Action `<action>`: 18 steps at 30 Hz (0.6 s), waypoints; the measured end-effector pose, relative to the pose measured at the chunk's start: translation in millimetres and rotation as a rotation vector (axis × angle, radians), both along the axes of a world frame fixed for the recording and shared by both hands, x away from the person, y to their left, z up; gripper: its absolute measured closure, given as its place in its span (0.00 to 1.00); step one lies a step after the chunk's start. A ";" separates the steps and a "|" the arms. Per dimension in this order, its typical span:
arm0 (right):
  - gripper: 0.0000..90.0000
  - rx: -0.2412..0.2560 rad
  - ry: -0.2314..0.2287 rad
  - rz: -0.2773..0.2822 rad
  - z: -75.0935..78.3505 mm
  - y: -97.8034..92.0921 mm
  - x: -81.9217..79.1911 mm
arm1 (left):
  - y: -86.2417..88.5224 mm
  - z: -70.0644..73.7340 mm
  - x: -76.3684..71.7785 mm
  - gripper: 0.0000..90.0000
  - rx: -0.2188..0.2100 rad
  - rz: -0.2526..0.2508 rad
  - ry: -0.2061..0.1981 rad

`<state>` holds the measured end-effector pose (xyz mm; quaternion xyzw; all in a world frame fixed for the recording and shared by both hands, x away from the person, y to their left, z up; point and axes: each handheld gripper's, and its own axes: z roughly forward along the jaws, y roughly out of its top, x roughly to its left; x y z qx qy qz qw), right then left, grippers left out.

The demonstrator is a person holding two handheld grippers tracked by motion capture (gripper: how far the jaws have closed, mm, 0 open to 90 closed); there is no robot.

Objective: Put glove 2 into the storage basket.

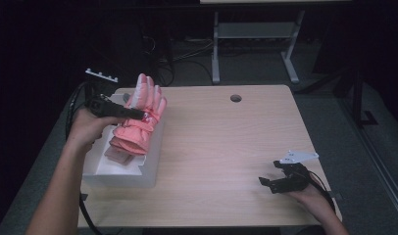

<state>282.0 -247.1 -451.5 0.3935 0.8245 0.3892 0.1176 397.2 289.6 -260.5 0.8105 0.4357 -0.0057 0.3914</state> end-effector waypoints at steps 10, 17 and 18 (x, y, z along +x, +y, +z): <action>0.14 0.004 0.000 -0.002 0.0 -0.7 1.0 | 33.0 -33.2 9.2 0.64 0.002 0.088 0.058; 0.14 0.006 0.000 -0.007 0.5 -1.7 0.8 | 33.9 -70.8 18.6 0.64 0.044 0.112 0.124; 0.14 0.006 0.001 -0.007 0.5 -1.7 0.8 | 33.9 -74.3 19.6 0.64 0.052 0.111 0.129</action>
